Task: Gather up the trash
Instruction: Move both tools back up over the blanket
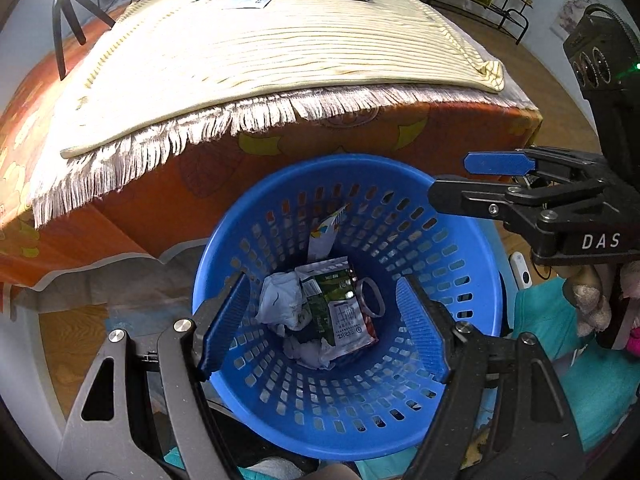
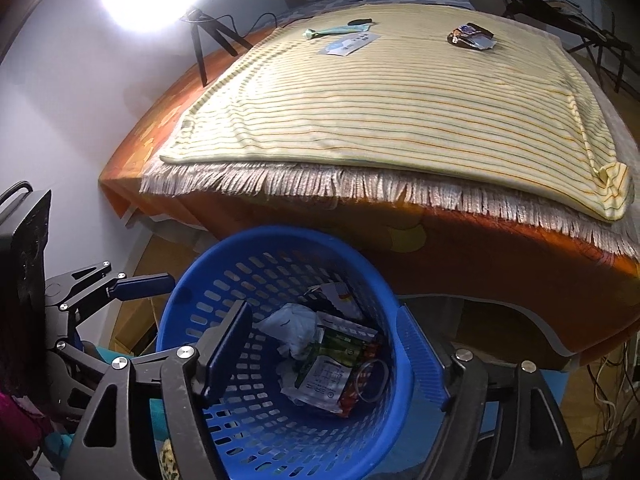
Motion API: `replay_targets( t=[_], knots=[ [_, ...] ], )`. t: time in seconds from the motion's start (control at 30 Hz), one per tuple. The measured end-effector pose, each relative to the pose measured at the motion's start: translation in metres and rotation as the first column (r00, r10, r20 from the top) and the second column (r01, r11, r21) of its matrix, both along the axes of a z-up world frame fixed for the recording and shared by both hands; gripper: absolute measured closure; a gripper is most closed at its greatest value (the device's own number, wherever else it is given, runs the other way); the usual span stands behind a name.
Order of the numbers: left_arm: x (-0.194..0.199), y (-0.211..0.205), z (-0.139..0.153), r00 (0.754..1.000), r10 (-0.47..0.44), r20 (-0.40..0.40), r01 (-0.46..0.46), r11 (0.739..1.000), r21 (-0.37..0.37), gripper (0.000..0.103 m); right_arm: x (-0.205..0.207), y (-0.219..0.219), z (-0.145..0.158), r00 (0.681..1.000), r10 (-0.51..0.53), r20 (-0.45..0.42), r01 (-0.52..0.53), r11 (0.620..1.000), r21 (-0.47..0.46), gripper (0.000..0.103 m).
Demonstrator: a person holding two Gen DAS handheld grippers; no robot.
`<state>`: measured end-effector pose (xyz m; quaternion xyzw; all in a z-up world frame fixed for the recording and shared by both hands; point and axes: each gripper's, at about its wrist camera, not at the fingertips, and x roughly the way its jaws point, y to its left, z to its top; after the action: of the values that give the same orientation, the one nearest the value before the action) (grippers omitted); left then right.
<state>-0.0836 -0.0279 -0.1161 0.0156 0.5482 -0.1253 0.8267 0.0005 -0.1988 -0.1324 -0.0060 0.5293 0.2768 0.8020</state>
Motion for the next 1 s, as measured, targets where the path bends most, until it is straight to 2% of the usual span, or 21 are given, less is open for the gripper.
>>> replay_targets(
  t=[0.27, 0.37, 0.5, 0.6, 0.8, 1.0],
  knots=[
    [0.004, -0.002, 0.003, 1.0, -0.004, -0.001, 0.004, 1.0, -0.012, 0.025, 0.006, -0.007, 0.006, 0.998, -0.052, 0.027, 0.054, 0.998, -0.042, 0.026],
    [0.01, -0.001, 0.005, 1.0, 0.002, -0.003, -0.002, 1.0, -0.019, 0.025, 0.012, -0.013, 0.014, 0.995, -0.082, 0.056, 0.084, 0.995, -0.05, 0.011],
    [0.021, 0.0, 0.01, 1.0, 0.005, -0.004, -0.005, 1.0, -0.017, 0.025, 0.023, -0.02, 0.027, 0.99, -0.104, 0.095, 0.11, 0.993, -0.052, 0.009],
    [0.034, 0.002, 0.02, 1.0, 0.011, 0.004, -0.011, 1.0, -0.017, 0.025, 0.036, -0.026, 0.037, 0.985, -0.133, 0.11, 0.139, 0.989, -0.048, 0.004],
    [0.065, 0.005, 0.038, 1.0, 0.007, 0.019, -0.007, 1.0, -0.022, 0.025, 0.067, -0.039, 0.059, 0.977, -0.171, 0.127, 0.176, 0.984, -0.028, 0.003],
    [0.112, 0.01, 0.056, 0.999, 0.011, 0.043, -0.01, 1.0, -0.005, 0.025, 0.107, -0.055, 0.077, 0.968, -0.21, 0.135, 0.214, 0.977, -0.016, 0.003]
  ],
)
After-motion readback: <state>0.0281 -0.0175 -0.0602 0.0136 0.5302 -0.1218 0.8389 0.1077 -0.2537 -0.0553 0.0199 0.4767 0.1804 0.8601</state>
